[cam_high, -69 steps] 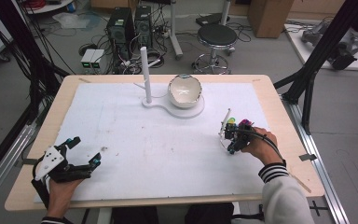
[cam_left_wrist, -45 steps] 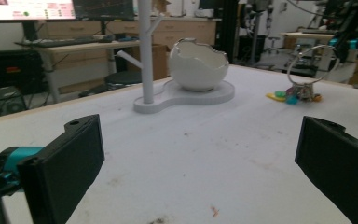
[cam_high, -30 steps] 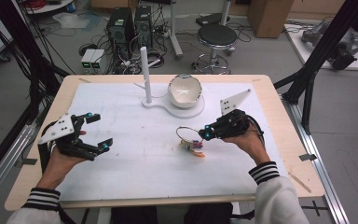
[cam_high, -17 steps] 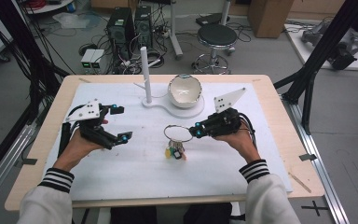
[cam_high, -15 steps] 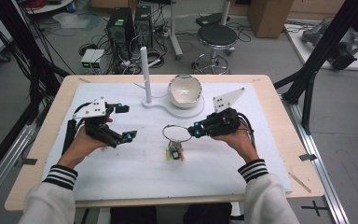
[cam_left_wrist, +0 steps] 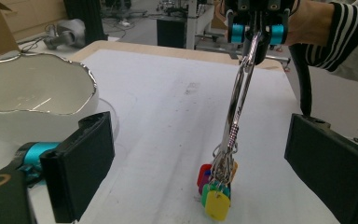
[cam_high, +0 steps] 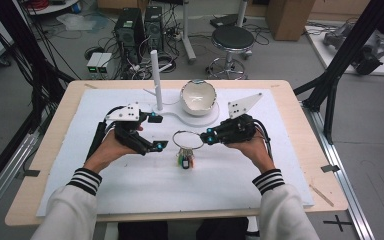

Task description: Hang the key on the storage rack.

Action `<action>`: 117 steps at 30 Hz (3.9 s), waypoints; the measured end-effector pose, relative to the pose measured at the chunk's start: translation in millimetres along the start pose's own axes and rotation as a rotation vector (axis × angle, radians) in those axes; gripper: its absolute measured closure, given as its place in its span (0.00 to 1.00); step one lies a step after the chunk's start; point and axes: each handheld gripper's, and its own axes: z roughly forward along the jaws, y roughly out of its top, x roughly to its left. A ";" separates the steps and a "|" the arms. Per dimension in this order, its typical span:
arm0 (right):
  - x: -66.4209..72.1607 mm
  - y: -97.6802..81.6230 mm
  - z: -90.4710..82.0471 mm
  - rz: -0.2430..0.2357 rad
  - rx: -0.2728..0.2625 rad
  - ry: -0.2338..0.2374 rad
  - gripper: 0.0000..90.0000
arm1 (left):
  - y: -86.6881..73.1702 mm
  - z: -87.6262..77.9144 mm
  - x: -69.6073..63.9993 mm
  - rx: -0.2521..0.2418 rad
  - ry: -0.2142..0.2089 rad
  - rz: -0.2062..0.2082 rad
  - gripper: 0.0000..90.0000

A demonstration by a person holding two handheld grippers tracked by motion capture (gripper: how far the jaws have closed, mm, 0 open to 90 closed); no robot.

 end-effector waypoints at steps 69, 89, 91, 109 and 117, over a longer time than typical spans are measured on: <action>9.4 -48.1 -46.3 0.213 -0.162 -0.538 0.01 | 47.5 -24.1 18.6 0.131 0.167 0.033 0.97; 48.0 -127.7 -79.4 0.212 -0.288 -0.731 0.01 | 49.3 -35.0 67.3 0.109 0.298 -0.050 0.97; 50.5 -132.9 -80.5 0.203 -0.297 -0.745 0.01 | 46.4 -35.5 72.2 0.106 0.312 -0.064 0.97; 58.8 -168.9 -76.3 0.192 -0.335 -0.803 0.01 | 26.2 -32.8 99.7 0.147 0.409 -0.118 0.97; 58.9 -171.4 -73.0 0.200 -0.340 -0.800 0.01 | 19.3 -28.6 108.3 0.153 0.433 -0.154 0.97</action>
